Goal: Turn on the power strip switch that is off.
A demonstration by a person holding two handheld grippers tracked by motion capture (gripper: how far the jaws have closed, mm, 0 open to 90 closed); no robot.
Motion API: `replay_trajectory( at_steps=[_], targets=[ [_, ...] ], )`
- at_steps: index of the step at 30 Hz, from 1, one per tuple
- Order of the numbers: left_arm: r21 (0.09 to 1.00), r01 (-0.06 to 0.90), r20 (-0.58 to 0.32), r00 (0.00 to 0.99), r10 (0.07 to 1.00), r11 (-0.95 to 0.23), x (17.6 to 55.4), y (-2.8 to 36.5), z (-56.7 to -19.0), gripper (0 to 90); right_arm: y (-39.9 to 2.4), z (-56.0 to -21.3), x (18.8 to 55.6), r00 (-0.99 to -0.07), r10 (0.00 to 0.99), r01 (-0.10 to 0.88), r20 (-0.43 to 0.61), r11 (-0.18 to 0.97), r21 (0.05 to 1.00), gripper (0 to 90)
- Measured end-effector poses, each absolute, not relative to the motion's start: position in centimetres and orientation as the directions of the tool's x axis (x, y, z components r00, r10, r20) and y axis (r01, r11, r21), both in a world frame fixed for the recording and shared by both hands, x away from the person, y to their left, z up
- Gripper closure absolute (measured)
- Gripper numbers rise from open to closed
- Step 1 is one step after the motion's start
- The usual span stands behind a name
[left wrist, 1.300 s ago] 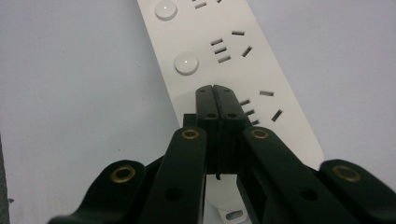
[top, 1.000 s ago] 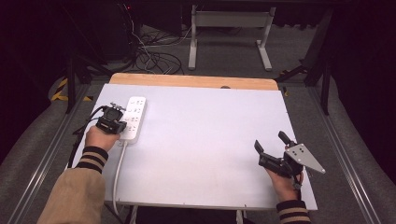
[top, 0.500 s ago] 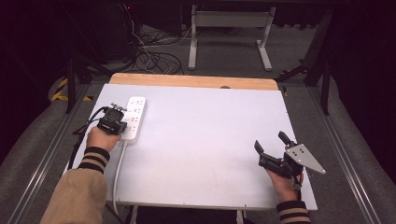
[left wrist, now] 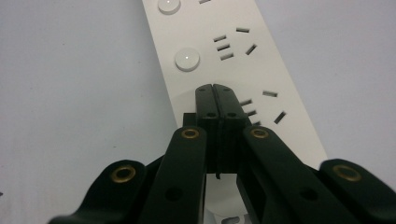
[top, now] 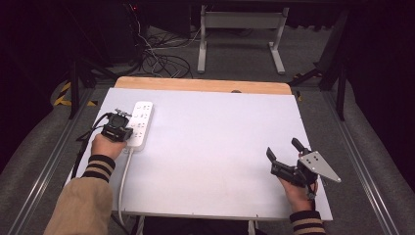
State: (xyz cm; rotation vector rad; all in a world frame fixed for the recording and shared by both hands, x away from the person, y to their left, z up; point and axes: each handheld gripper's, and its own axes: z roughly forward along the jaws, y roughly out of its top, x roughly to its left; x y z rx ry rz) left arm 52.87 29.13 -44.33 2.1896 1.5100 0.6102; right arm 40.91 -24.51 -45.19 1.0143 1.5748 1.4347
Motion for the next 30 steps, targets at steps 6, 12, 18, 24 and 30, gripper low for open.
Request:
replay_trajectory(
  at_steps=[6,12,18,24,30],
  targets=[
    [0.556,0.767,0.129,0.301,0.945,-0.321,52.85,28.89,-44.32,90.0,-24.46,-45.17,40.86,-0.392,0.919,0.059,-0.024,0.052,0.997,9.7],
    [0.571,0.766,0.086,0.301,0.95,-0.295,52.84,29.43,-44.42,90.0,-24.47,-45.17,40.89,-0.392,0.92,0.06,-0.024,0.052,0.997,9.7],
    [0.59,0.751,0.098,0.298,0.949,-0.297,52.61,29.16,-44.66,90.0,-24.33,-45.16,40.87,-0.398,0.917,0.056,-0.032,0.059,0.997,9.7],
    [0.6,0.742,0.122,0.286,0.95,-0.3,52.44,28.82,-44.87,90.0,-24.32,-45.12,40.8,-0.4,0.916,0.054,-0.031,0.057,0.997,9.7],
    [0.603,0.739,0.122,0.286,0.95,-0.3,52.39,28.82,-44.92,90.0,-24.4,-45.1,40.71,-0.397,0.917,0.057,-0.025,0.051,0.997,9.7]
  ],
)
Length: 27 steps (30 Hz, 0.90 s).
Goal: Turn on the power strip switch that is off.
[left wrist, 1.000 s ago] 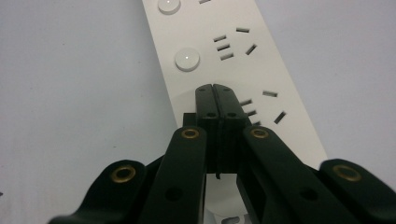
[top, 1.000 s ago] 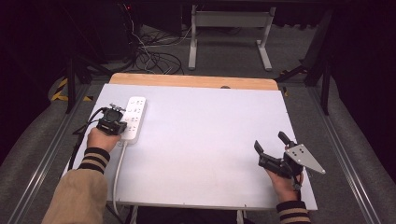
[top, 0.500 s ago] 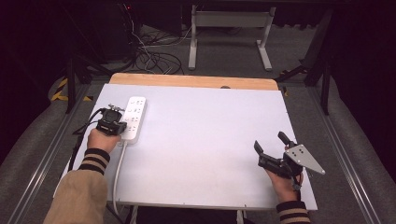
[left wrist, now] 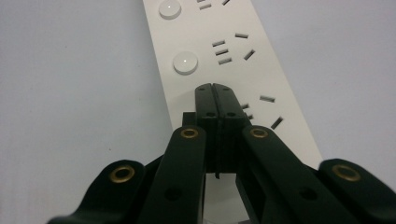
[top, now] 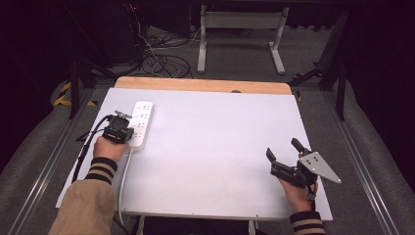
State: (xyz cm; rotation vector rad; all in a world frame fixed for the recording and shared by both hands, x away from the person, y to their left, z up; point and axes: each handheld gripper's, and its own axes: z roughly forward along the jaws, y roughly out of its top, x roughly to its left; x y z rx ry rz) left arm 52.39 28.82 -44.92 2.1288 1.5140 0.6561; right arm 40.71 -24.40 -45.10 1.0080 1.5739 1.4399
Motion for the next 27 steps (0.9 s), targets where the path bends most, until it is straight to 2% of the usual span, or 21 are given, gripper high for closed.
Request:
replay_trajectory(
  at_steps=[10,14,27],
  targets=[
    [0.62,0.726,0.129,0.281,0.951,-0.299,52.22,28.94,-45.19,90.0,-24.41,-45.06,40.62,-0.397,0.918,0.053,-0.027,0.053,0.997,9.7],
    [0.626,0.728,0.101,0.282,0.954,-0.281,52.2,29.23,-45.22,90.0,-24.39,-45.09,40.67,-0.396,0.918,0.058,-0.023,0.05,0.997,9.7],
    [0.629,0.727,0.088,0.286,0.954,-0.276,52.25,29.41,-45.21,90.0,-24.39,-45.08,40.64,-0.395,0.918,0.057,-0.023,0.049,0.997,9.7]
  ],
)
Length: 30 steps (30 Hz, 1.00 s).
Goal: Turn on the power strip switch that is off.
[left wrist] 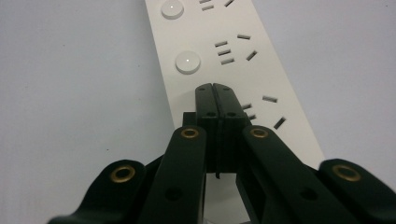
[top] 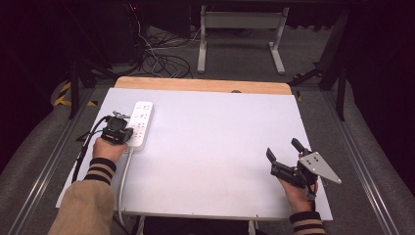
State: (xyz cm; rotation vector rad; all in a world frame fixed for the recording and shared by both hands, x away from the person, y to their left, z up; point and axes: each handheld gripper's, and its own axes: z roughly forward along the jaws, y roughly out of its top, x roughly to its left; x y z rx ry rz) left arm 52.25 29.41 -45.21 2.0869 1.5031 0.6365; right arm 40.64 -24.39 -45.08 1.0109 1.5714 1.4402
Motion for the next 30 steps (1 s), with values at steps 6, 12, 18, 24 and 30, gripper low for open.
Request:
replay_trajectory(
  at_steps=[6,12,18,24,30],
  targets=[
    [0.631,0.727,0.074,0.289,0.954,-0.27,52.26,29.6,-45.22,90.0,-24.36,-45.07,40.65,-0.399,0.917,0.054,-0.025,0.051,0.997,9.7],
    [0.631,0.728,0.068,0.292,0.954,-0.268,52.26,29.7,-45.21,90.0,-24.32,-45.09,40.66,-0.397,0.917,0.06,-0.021,0.049,0.997,9.7],
    [0.645,0.725,0.034,0.288,0.957,-0.242,52.23,30.06,-45.32,90.0,-24.37,-45.07,40.62,-0.4,0.916,0.054,-0.024,0.05,0.997,9.7],
    [0.644,0.723,0.045,0.288,0.957,-0.248,52.18,29.95,-45.33,90.0,-24.28,-45.09,40.67,-0.399,0.917,0.058,-0.024,0.051,0.997,9.7],
    [0.647,0.716,0.064,0.291,0.955,-0.262,52.13,29.85,-45.37,90.0,-24.24,-45.13,40.71,-0.4,0.916,0.059,-0.027,0.055,0.997,9.7]
  ],
)
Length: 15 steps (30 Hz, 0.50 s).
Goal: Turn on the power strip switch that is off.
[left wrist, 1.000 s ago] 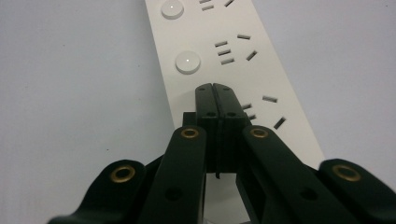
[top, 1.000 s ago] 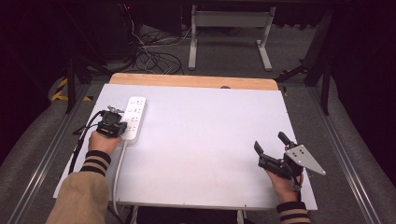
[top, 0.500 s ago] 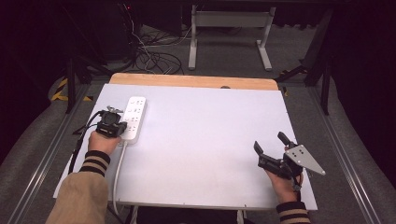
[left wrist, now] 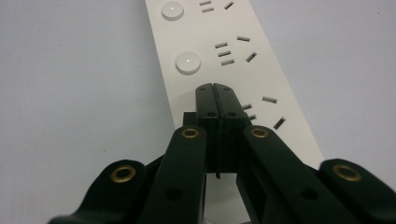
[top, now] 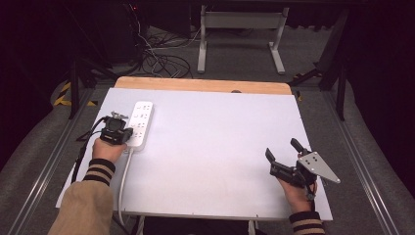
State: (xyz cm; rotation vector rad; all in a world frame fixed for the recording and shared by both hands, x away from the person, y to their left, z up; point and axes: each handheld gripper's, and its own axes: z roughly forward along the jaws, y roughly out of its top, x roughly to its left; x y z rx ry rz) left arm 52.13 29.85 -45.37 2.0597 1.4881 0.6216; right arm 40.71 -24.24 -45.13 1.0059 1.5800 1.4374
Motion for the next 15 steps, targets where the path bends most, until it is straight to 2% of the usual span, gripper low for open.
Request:
replay_trajectory(
  at_steps=[10,12,15],
  targets=[
    [0.663,0.709,0.03,0.294,0.955,-0.239,52.06,30.22,-45.53,90.0,-24.27,-45.15,40.7,-0.405,0.914,0.059,-0.021,0.049,0.997,9.7],
    [0.67,0.696,0.049,0.306,0.951,-0.259,51.98,30.27,-45.61,90.0,-24.27,-45.14,40.76,-0.404,0.914,0.058,-0.02,0.047,0.997,9.7],
    [0.701,0.672,0.026,0.312,0.95,-0.239,51.73,30.66,-45.83,90.0,-24.23,-45.14,40.79,-0.403,0.915,0.057,-0.021,0.048,0.997,9.8]
  ],
)
